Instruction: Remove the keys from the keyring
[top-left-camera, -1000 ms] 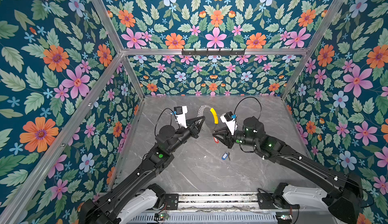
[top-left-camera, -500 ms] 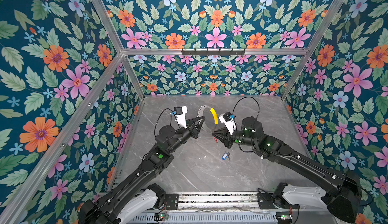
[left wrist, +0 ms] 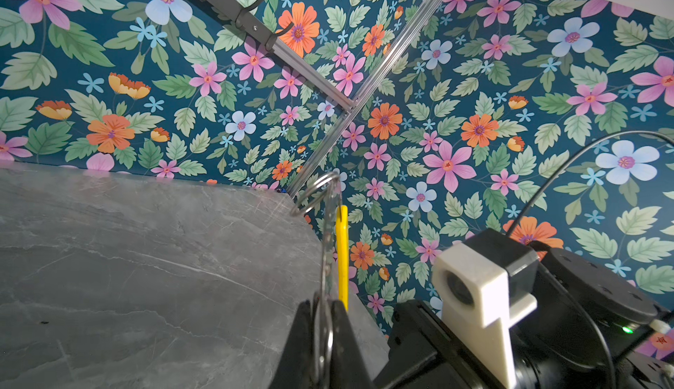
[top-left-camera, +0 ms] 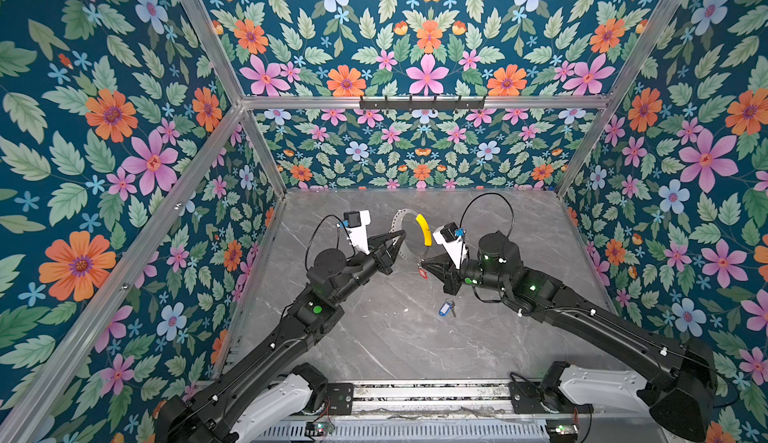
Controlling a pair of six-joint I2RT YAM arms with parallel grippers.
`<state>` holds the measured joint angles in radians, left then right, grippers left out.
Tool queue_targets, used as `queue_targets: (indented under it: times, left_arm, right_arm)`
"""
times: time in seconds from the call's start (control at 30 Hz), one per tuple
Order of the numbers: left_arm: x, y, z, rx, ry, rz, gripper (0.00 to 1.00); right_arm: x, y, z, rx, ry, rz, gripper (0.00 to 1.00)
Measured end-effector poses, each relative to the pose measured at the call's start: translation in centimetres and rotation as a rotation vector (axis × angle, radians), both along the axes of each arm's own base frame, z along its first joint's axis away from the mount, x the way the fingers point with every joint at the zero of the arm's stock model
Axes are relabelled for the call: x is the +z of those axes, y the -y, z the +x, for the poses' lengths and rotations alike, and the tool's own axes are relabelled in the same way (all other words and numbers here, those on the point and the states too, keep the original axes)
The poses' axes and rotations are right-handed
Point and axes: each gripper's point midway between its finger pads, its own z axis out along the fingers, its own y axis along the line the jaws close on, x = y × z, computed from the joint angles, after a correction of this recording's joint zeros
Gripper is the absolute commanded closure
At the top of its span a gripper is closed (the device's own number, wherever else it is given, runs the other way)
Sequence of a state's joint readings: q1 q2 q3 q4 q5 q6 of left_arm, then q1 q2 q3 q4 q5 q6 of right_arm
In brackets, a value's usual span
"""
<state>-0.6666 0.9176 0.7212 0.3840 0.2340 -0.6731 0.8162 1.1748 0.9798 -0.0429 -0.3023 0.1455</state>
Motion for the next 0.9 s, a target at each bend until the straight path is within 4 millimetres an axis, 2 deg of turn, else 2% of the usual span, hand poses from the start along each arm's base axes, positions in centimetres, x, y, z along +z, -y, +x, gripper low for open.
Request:
queue_targets:
  times: [0.37,0.5,0.57,0.73,0.9]
  left_arm:
    - [-0.4,-0.3,0.2,0.02,-0.037,0.008,1.0]
    - [-0.6,-0.1,0.3,0.012,-0.052,0.002,0.86]
    - [-0.8,-0.1,0.2,0.009,-0.054,0.004,0.83]
    - [-2.3,-0.2,0.3,0.012,-0.087,0.031,0.71]
    - [-3.8,0.2,-0.5,-0.029,-0.127,0.079,0.49]
  right_arm:
    - [0.8,1.1,-0.4,-0.023,0.057,-0.006,1.0]
    - [1.1,1.3,-0.5,-0.022,0.066,-0.006,1.0]
    - [1.3,1.3,-0.6,-0.02,0.065,-0.008,1.0]
    - [2.6,1.9,-0.2,-0.026,0.077,0.014,1.0]
    - [3.7,2.5,0.1,-0.03,0.086,0.035,1.0]
